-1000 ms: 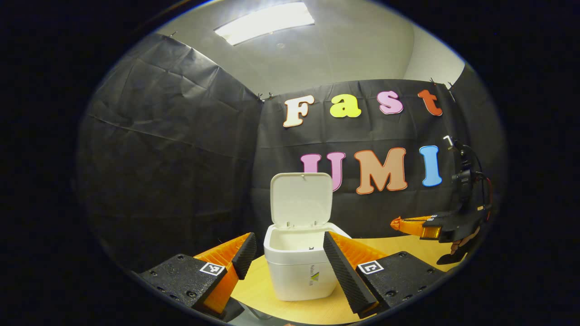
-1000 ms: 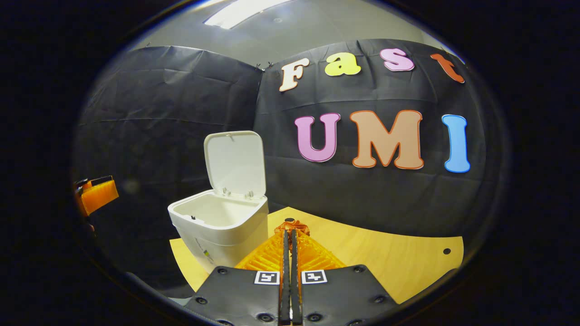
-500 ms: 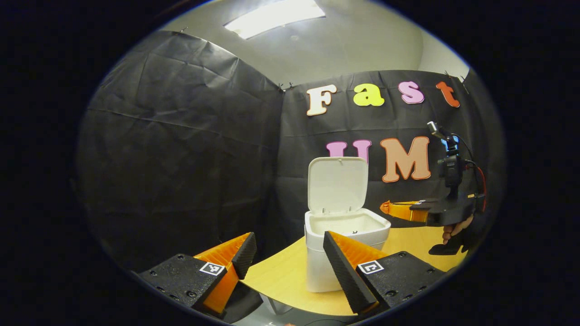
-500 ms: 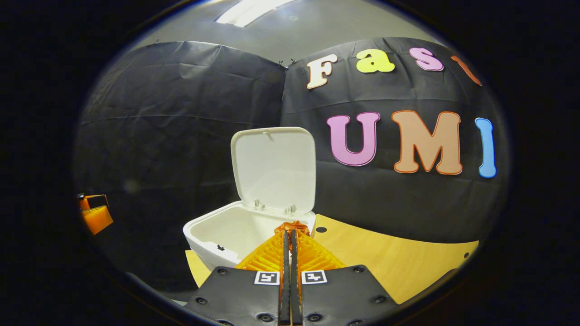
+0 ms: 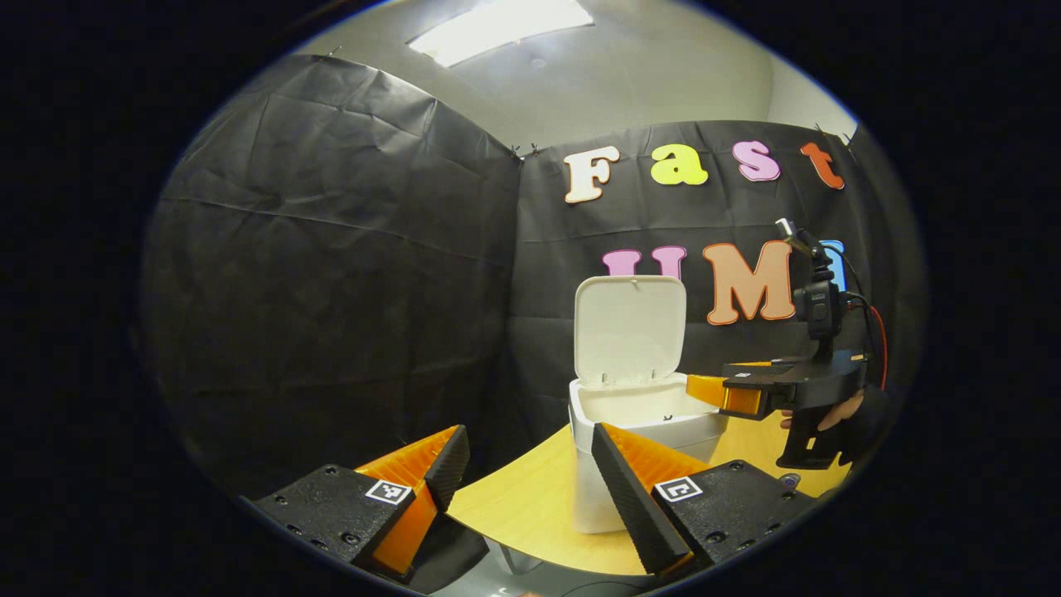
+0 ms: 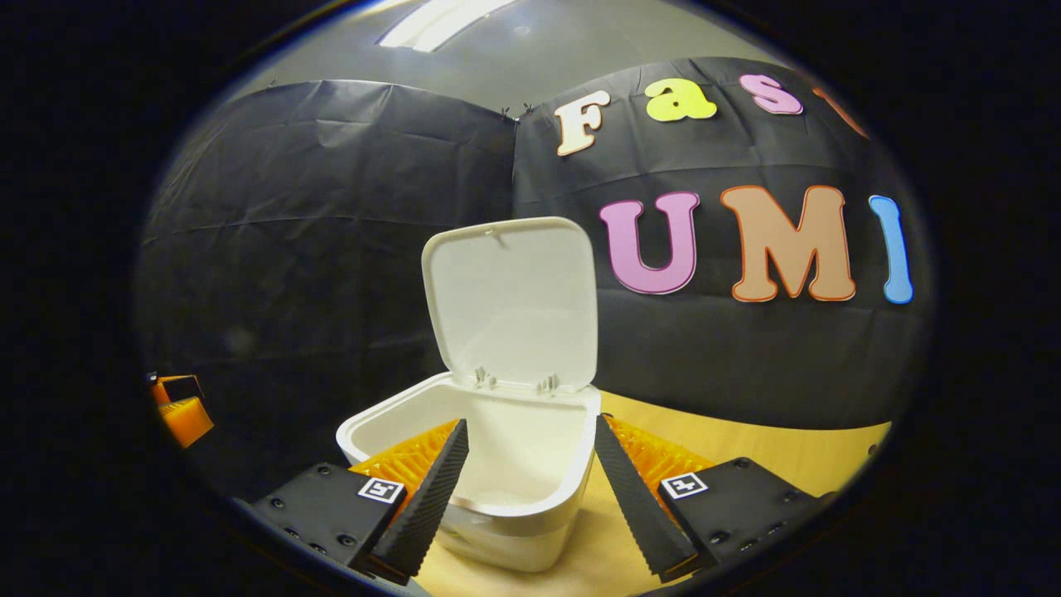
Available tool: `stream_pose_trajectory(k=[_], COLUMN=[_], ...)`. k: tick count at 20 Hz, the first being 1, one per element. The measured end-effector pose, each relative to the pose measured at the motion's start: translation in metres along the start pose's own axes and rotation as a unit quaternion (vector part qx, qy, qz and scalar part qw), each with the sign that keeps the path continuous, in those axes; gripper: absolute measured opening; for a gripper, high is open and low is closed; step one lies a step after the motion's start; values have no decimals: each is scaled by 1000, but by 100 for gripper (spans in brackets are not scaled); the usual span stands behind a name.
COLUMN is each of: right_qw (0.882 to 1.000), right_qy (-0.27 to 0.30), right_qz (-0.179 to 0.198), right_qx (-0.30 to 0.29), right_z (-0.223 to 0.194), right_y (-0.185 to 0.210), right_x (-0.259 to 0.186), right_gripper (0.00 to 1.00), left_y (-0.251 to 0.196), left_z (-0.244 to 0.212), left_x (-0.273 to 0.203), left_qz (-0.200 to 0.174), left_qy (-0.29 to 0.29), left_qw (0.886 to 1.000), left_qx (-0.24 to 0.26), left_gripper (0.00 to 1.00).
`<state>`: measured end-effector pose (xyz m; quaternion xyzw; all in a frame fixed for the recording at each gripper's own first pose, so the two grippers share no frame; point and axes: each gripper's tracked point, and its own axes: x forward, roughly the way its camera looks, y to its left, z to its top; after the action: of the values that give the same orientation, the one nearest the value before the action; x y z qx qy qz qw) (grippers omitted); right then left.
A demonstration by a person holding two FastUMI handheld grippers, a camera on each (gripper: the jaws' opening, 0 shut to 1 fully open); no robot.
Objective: Press the lid of the desktop garbage bin to open it, pick up the crumpled paper on the desktop and throw it into the bin, then pick up the pop can on the desktop and drop it into the bin, and finally close the garbage bin lid.
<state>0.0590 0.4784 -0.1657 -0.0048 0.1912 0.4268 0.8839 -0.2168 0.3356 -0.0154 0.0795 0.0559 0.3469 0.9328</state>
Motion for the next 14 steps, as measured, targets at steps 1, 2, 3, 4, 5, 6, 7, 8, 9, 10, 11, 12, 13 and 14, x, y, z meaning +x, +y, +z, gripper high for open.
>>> stream_pose_trajectory(k=[1,2,3,4,5,6,7,8,9,10,11,12,13,14], right_qw=[1000,1000,999,999,998,997,996,995,994,993,991,989,987,985], right_qy=[-7,-12,-15,-18,-21,-24,-26,-27,-27,-27,-26,-26,-27,-28], right_qz=[-9,-19,-30,-40,-52,-65,-79,-91,-104,-116,-129,-142,-155,-169], right_qx=[2,5,8,12,14,14,14,14,14,16,18,21,24,26], right_z=[3,5,6,8,9,10,10,11,9,7,6,3,3,2], right_y=[-7,-17,-26,-36,-46,-58,-70,-81,-91,-102,-112,-123,-134,-145], right_x=[-6,-12,-20,-28,-36,-46,-55,-64,-74,-82,-92,-103,-113,-123], right_gripper=[94,96,96,96,96,96,96,96,96,96,96,96,96,96], left_y=[-6,-14,-23,-32,-43,-53,-63,-75,-86,-99,-111,-122,-134,-147], left_z=[2,3,4,6,8,9,10,10,10,9,10,10,11,11], left_x=[2,5,7,9,12,14,15,17,19,22,23,23,24,24], left_qz=[-9,-18,-29,-41,-53,-67,-79,-93,-107,-122,-136,-151,-166,-182], left_qy=[-2,-5,-8,-11,-14,-17,-20,-20,-20,-21,-21,-22,-23,-24], left_qw=[1000,1000,1000,999,998,998,997,995,994,992,990,988,986,983], left_qx=[0,0,0,-1,-1,-2,-5,-8,-11,-14,-16,-17,-19,-20], left_gripper=[93,91,90,90,93,93,90,90,90,90,90,93,93,93])
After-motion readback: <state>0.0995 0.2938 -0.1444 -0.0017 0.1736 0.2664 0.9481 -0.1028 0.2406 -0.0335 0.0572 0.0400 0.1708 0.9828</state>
